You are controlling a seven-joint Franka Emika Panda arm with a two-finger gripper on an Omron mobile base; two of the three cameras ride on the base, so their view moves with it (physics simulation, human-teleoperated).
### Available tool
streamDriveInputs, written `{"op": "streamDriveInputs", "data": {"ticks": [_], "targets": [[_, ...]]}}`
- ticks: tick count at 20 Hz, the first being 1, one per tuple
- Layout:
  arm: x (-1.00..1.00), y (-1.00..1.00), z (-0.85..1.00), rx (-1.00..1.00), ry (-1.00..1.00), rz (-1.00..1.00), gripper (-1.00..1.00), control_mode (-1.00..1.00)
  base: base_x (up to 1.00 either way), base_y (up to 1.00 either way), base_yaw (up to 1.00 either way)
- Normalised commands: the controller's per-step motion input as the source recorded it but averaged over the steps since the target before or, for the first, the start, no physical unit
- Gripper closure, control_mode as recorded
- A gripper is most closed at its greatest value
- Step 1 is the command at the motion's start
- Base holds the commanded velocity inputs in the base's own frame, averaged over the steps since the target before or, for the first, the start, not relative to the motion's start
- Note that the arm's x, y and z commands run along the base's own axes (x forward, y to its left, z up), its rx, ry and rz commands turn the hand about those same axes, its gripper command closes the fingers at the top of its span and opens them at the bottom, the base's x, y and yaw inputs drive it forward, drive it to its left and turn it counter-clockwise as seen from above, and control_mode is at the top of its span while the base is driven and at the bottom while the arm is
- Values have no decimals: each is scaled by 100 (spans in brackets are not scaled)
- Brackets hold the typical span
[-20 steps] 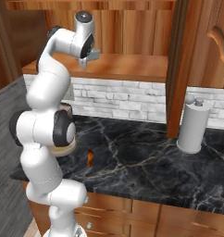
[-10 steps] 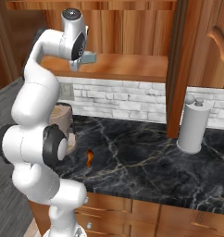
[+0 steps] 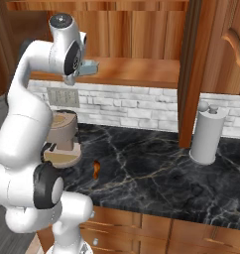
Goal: Retrieve the tupperware from the cabinet, then place the raw meat into the tupperware to avoid contamination.
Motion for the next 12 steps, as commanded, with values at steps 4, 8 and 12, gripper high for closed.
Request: {"op": "streamDriveInputs", "data": {"ticks": [4,8,12], "targets": [[-88,0,8,0,-1,-2,100,-100,0,0,0],[-100,0,12,0,-2,-3,100,-100,0,0,0],[-100,-5,3,0,0,-5,100,-100,0,0,0]]}}
